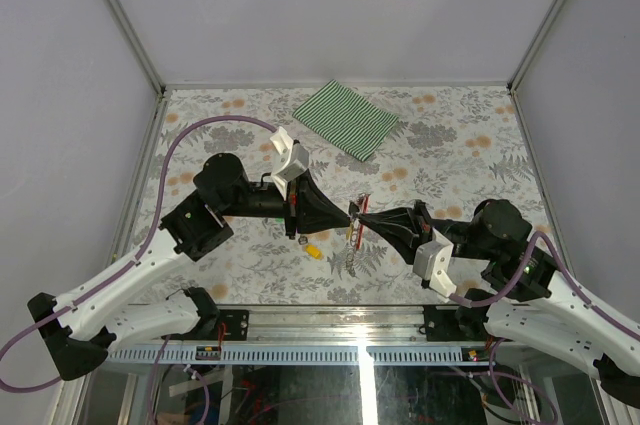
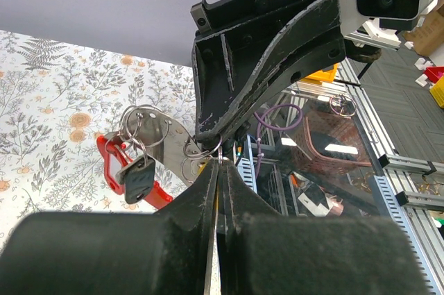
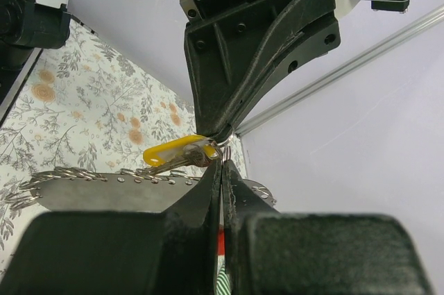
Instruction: Put the keys on the keyring
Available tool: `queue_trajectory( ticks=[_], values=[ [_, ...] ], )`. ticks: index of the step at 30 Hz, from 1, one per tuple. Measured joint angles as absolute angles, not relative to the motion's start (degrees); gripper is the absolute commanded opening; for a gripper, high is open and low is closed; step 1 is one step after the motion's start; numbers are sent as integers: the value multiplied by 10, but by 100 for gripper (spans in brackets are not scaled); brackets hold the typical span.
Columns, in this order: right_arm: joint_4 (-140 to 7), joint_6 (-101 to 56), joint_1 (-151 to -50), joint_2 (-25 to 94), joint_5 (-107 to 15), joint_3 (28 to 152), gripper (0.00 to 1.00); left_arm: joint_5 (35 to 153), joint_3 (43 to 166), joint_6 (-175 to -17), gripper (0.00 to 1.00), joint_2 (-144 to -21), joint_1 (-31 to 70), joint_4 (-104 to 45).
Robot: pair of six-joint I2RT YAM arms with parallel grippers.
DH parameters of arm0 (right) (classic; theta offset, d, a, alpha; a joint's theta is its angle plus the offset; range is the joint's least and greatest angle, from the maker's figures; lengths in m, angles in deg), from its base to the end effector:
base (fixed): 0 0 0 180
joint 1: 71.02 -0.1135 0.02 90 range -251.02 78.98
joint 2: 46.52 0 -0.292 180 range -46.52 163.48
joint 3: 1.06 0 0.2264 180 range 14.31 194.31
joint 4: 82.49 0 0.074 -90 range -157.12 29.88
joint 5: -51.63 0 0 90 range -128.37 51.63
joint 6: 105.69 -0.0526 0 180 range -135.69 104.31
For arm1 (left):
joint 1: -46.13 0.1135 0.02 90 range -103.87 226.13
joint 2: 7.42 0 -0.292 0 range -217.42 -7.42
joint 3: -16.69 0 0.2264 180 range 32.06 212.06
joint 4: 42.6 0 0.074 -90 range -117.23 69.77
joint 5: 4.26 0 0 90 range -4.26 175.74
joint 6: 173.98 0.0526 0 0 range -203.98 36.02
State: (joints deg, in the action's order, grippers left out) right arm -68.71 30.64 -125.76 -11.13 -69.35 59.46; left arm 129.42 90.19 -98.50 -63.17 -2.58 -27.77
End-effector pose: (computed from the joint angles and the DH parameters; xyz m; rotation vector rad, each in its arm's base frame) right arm 0.0378 0.1003 0.4022 -1.3268 0.5033 0.4918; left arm 0.0936 -0.1616 0.4296 1.1077 1.3219 -1.4190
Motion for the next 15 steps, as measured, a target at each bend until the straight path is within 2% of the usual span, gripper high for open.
queue_trajectory(
  ticks=[15],
  values=[
    [-687, 304, -1258, -116, -695, 595, 0, 1294, 902, -985, 0, -632, -26, -278]
  ],
)
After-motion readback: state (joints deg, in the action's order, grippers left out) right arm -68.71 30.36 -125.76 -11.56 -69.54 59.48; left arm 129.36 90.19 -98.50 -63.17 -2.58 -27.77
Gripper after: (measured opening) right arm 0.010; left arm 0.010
